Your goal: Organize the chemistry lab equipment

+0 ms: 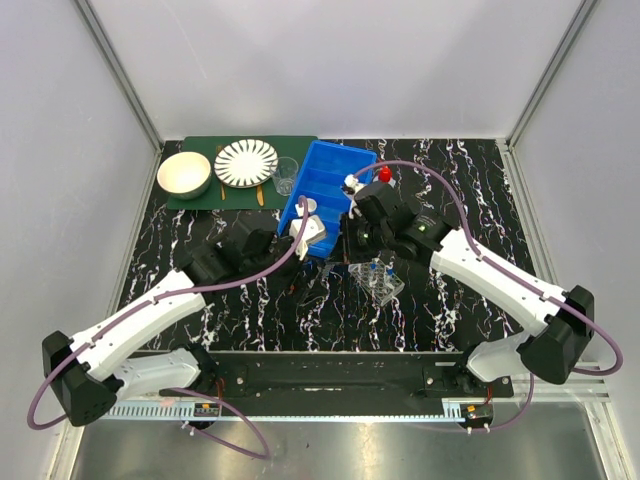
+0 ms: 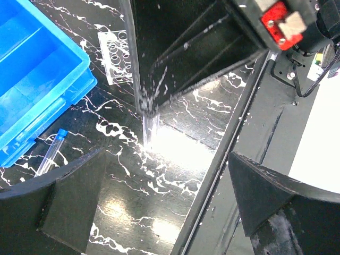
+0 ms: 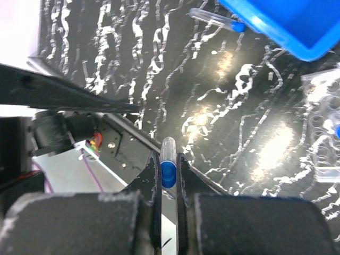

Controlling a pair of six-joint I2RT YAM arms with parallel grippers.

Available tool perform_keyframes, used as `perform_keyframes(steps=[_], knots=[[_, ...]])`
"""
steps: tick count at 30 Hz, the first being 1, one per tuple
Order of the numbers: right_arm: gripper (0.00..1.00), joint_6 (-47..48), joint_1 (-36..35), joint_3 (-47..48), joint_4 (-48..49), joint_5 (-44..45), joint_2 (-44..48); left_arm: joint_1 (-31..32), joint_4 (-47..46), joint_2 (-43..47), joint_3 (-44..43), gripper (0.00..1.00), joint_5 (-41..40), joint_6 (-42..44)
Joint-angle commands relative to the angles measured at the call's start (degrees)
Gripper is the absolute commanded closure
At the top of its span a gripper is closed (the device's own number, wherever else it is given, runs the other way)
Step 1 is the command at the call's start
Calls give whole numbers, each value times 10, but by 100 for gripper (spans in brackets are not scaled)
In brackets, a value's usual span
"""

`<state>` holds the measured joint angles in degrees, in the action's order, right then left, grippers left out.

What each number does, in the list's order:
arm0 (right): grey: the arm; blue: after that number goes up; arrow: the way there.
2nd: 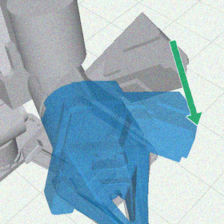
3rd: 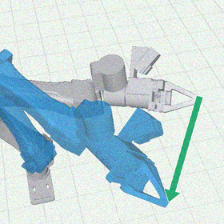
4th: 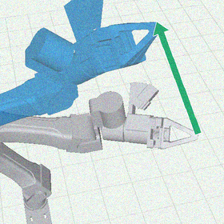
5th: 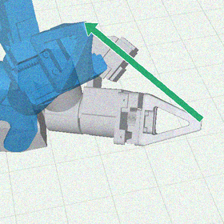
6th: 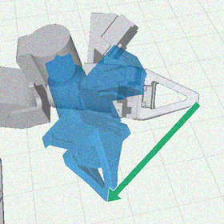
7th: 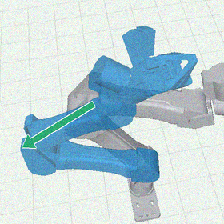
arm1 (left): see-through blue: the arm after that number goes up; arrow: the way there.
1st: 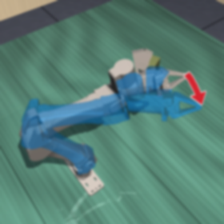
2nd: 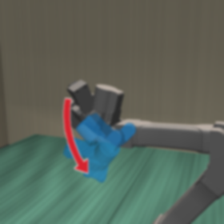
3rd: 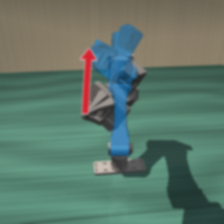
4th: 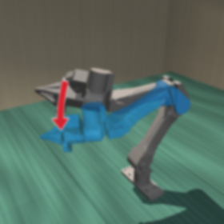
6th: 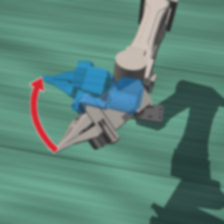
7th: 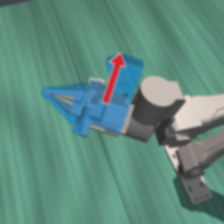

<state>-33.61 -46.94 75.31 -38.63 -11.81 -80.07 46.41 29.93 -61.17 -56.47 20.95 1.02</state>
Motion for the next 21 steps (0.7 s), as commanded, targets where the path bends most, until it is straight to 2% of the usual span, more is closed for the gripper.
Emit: perform_keyframes(steps=[1, 11, 21], knots=[[100, 21, 0, 8, -44, 102, 25, 1, -20, 18, 2, 1, 4, 2], [100, -1, 8, -24, -131, 302, 34, 1, -9, 14, 0, 1, -19, 2], [100, -44, 8, -63, -144, 362, 28, 2, 1, 13, 0, 1, -41, 4]])
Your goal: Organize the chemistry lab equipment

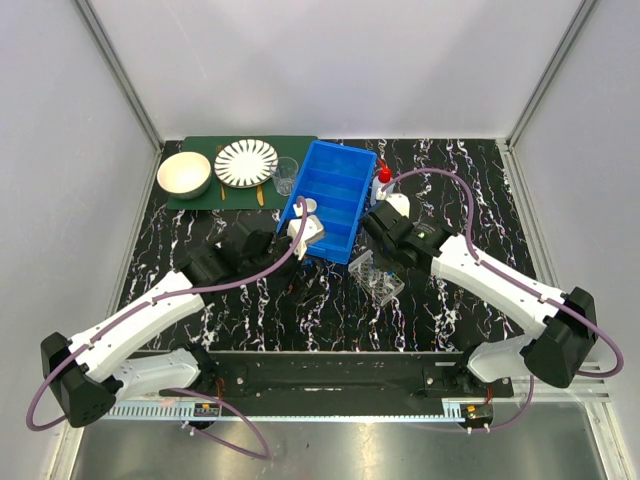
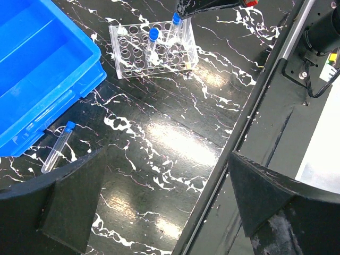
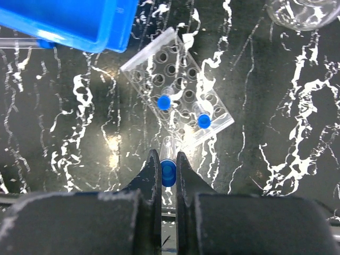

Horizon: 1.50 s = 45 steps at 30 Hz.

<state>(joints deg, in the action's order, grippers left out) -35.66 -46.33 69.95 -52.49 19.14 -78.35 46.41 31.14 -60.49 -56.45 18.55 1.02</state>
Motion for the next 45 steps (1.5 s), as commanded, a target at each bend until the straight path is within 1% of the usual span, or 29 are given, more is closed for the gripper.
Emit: perform_keyframes(steps=[1, 6, 19, 31, 45], knots=[[100, -24, 2, -11, -6, 56, 11, 2, -10, 5, -2, 1, -16, 4], [100, -31, 2, -26, -2, 52, 14, 2, -5, -1, -3, 1, -16, 7], [100, -48, 2, -85, 45, 38, 21, 2, -1, -8, -6, 1, -14, 8], [100, -60, 8, -117, 98, 36, 20, 2, 1, -11, -5, 1, -13, 8], [100, -61, 25, -141, 127, 44, 27, 3, 1, -16, -6, 1, -11, 9]])
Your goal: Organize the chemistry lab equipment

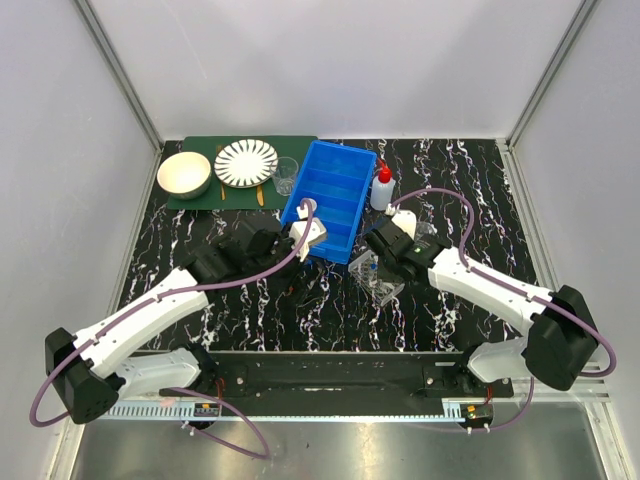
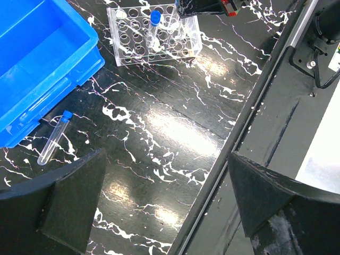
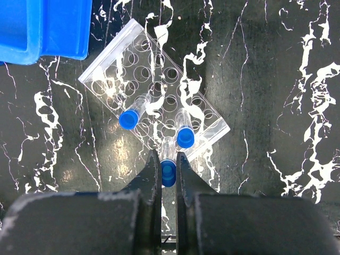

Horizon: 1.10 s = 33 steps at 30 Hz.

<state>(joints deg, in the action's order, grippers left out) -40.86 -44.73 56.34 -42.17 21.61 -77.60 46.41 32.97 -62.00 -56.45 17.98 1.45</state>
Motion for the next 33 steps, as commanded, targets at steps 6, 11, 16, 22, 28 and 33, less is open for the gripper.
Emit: perform_keyframes(steps=[6, 11, 16, 22, 28, 33], knots=[[100, -4, 16, -6, 35, 19, 14, 2, -18, -5, -7, 1, -4, 7], [100, -2, 21, -10, 40, 19, 10, 2, -17, -7, -8, 1, -2, 7], [100, -4, 21, -18, 49, 12, 7, 3, -16, -8, -8, 1, -1, 7], [100, -8, 21, -26, 56, 6, 5, 2, -16, -8, -9, 1, 0, 7], [100, -10, 20, -31, 68, -13, -12, 3, -14, -8, -9, 1, 0, 7], [100, -4, 20, -31, 71, -20, -19, 2, -13, -8, -9, 1, 0, 8]])
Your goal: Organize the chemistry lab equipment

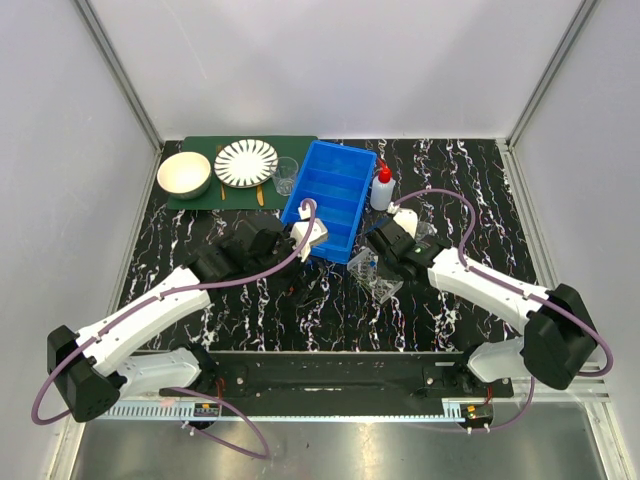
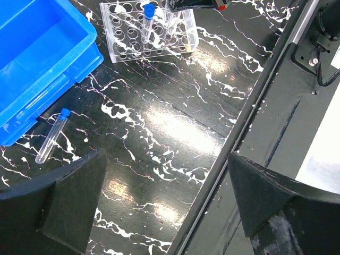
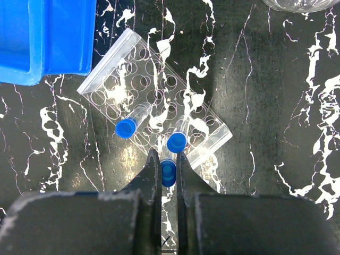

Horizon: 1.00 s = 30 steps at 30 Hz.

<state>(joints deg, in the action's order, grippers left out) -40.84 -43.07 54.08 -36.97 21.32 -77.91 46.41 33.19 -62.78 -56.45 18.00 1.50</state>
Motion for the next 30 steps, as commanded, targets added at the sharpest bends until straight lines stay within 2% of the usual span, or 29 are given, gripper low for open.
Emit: perform_keyframes(steps=[1, 15, 30], knots=[[100, -3, 4, -9, 20, -17, -18, 2, -15, -1, -9, 1, 0, 9], [100, 21, -4, 3, 17, -20, -52, 2, -13, -3, -10, 1, 4, 9], [100, 15, -5, -3, 17, -8, -38, 3, -11, -4, -10, 1, 9, 7]])
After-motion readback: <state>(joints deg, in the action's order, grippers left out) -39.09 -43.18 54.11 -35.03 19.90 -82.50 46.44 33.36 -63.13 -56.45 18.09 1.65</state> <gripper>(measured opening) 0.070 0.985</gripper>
